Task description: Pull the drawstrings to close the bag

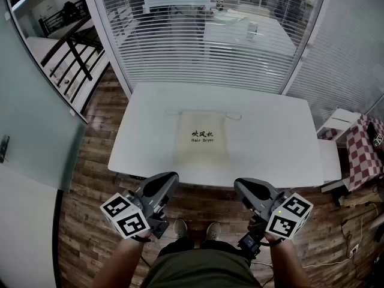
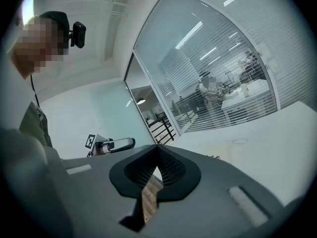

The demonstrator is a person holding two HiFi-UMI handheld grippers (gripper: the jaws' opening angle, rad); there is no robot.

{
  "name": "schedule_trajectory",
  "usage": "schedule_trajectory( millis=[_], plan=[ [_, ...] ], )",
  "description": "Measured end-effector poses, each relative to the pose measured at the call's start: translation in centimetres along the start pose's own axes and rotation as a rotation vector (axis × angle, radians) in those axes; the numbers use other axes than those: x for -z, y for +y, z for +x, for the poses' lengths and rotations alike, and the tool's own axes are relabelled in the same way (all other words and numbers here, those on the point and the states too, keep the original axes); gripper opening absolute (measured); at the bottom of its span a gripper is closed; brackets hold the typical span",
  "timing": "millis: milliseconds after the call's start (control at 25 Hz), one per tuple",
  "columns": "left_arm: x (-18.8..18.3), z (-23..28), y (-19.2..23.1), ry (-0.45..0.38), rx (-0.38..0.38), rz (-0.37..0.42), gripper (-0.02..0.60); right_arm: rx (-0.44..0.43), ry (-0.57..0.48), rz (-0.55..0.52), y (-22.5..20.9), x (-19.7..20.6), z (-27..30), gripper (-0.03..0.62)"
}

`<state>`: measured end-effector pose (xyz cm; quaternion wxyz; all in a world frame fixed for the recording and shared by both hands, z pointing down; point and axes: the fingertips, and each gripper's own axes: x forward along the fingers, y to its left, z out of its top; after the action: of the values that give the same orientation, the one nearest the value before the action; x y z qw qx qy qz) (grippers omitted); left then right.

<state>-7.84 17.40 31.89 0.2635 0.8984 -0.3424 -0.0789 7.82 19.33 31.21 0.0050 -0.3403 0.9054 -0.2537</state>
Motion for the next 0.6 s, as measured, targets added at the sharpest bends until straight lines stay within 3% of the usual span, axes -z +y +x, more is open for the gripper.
schedule_trajectory(
  millis=[600],
  plan=[
    [2.0,2.5,-3.1,0.001,-0.049,0.024,0.002,-0.025,0.018,0.025,-3.0,0.2,-3.1,0.009]
  ],
)
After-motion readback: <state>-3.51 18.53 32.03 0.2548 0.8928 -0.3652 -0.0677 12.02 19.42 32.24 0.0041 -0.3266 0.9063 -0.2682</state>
